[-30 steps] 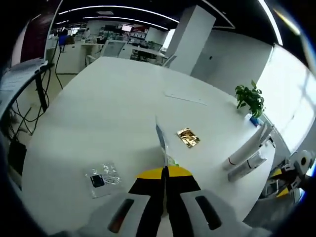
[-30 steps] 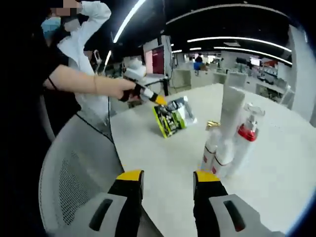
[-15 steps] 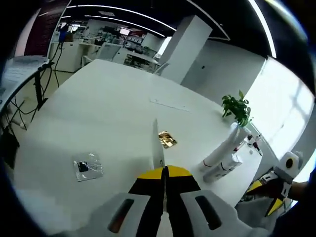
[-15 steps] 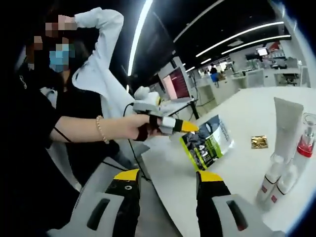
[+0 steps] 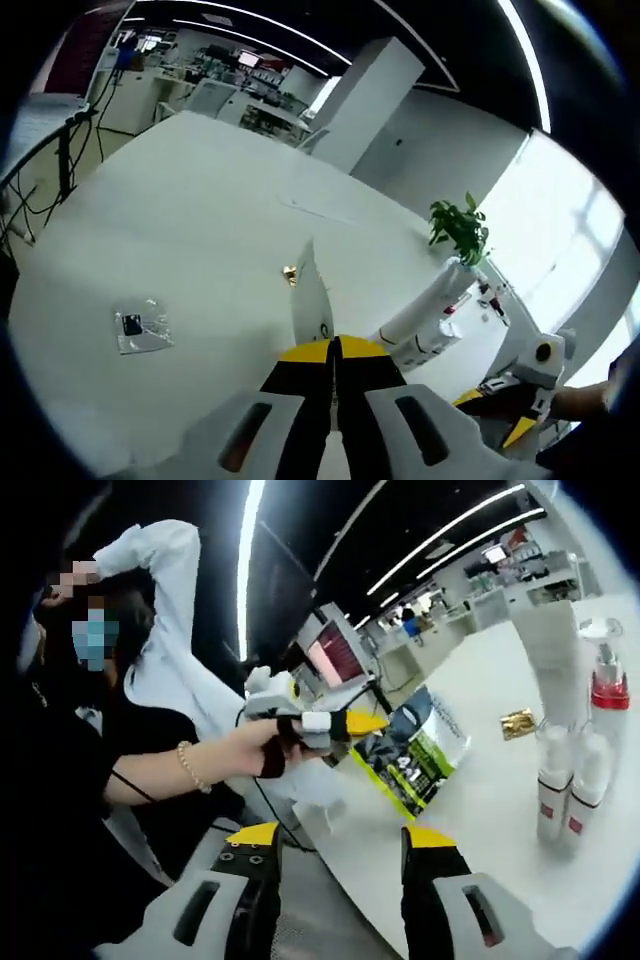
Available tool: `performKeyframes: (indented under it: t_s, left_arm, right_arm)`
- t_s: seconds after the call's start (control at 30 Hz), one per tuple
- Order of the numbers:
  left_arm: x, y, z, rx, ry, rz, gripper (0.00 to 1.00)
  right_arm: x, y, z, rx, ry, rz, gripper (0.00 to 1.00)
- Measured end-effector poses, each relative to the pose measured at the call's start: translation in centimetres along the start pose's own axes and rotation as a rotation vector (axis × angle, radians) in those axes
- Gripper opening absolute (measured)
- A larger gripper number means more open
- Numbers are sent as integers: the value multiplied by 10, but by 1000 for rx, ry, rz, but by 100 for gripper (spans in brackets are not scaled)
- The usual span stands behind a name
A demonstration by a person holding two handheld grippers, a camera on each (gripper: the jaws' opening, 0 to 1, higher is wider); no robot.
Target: Arrange the skincare products in the storage area until every visible bottle or jar stands upright without overlapping.
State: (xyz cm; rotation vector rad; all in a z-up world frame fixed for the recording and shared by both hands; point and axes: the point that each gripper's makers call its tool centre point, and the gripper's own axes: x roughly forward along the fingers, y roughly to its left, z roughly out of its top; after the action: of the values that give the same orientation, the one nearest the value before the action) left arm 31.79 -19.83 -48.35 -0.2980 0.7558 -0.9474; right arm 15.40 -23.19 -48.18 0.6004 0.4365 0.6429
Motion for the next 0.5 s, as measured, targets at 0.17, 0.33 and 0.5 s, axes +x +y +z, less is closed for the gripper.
performKeyframes:
  t_s: [0.17,0.33,0.5]
  left_arm:
    - [-9,-24,6,1,-25,-42,1]
    - [-13,-35,6,-10,-45,-67,1]
    - [-34,-57,9,-81,-109,-132,1]
  right_arm:
    - [5,6,-2,77,-11,55,49]
    - [10,5,-1,119,-23,64,51]
    - [13,-4,12,258,-105,68,52]
